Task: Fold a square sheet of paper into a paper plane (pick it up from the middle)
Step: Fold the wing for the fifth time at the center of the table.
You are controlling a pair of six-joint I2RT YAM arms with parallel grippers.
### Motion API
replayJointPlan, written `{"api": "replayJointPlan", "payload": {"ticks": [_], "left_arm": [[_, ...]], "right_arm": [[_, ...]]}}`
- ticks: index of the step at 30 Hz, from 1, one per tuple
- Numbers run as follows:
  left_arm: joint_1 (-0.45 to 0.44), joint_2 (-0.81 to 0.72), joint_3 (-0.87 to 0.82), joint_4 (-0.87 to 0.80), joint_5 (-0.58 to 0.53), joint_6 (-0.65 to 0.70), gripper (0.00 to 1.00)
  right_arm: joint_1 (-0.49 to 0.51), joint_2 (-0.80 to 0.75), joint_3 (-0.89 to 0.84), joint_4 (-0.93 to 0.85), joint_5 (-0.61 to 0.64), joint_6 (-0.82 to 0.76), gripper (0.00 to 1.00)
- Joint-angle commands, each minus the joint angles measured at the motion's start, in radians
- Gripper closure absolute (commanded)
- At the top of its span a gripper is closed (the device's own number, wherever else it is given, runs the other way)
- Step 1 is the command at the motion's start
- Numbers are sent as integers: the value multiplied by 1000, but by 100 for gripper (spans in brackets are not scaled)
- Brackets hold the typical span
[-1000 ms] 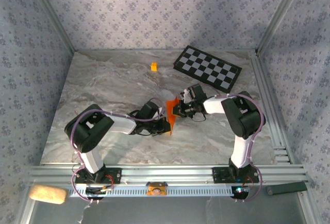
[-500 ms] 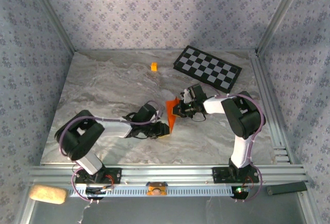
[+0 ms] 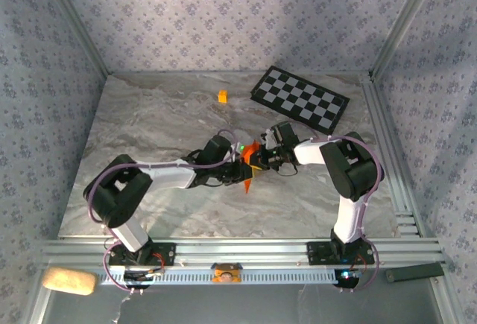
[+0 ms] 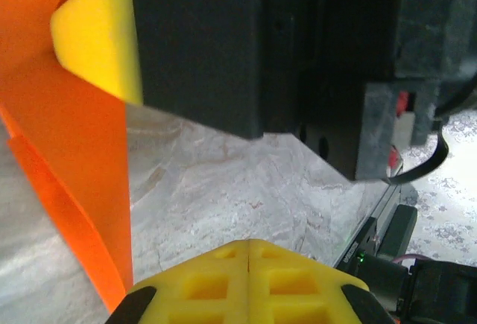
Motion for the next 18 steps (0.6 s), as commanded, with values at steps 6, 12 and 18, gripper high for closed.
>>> {"api": "replayJointPlan", "payload": {"ticks": [6, 12, 18], "left_arm": [[1, 109, 61, 58, 23, -4, 96], [1, 135, 61, 0, 1, 32, 96], [0, 138, 19, -38, -8, 57, 96]], "right_arm": [[7, 31, -33, -143, 104, -6, 94], [7, 28, -37, -144, 107, -7, 94], [6, 31, -41, -143, 110, -6, 94]]}}
